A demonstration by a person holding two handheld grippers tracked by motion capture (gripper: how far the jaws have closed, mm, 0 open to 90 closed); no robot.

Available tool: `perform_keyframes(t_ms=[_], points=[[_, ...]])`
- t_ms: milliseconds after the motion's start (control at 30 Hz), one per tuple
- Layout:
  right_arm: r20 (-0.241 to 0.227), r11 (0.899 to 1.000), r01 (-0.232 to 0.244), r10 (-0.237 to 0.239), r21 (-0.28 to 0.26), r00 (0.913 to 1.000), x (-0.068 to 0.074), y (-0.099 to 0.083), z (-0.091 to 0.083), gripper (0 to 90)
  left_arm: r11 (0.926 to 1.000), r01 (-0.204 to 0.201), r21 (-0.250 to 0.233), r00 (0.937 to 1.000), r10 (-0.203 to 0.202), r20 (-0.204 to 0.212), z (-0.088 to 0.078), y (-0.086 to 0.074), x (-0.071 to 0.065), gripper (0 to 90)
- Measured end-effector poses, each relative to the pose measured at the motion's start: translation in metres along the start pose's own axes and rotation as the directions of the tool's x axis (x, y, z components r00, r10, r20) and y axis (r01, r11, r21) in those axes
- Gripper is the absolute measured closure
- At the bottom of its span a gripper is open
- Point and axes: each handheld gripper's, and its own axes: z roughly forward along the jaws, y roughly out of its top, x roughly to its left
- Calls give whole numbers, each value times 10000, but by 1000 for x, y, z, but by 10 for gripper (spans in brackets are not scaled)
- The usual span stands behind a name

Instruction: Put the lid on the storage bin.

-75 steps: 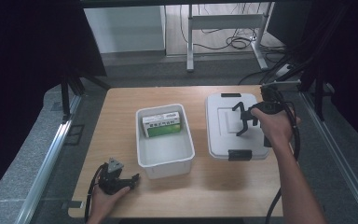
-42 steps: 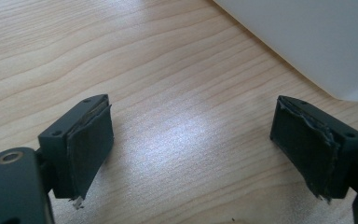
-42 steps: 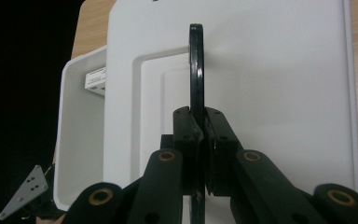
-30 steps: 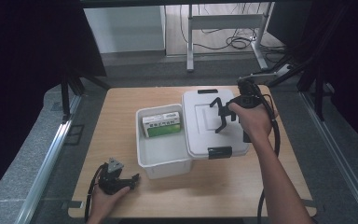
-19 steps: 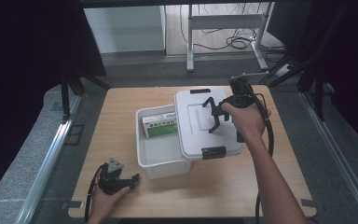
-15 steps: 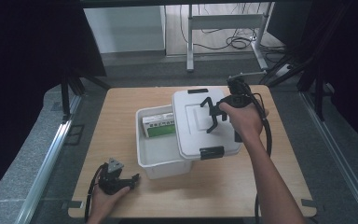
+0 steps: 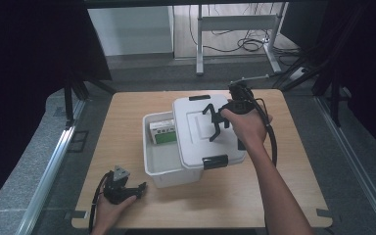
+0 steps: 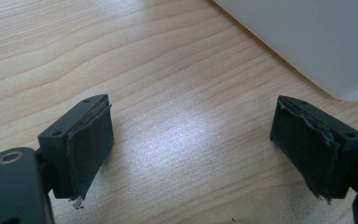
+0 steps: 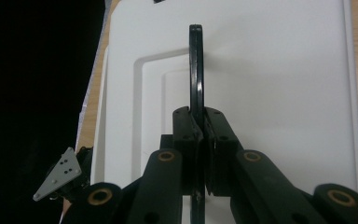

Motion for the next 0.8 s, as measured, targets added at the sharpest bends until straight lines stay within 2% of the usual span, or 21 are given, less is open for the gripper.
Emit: perform_keyframes(t_ms=[800], points=[[-10,9981,185,-184,595,9998,35,0,27,846,10000,-4,2,10000,4,8,0,0,0,130]])
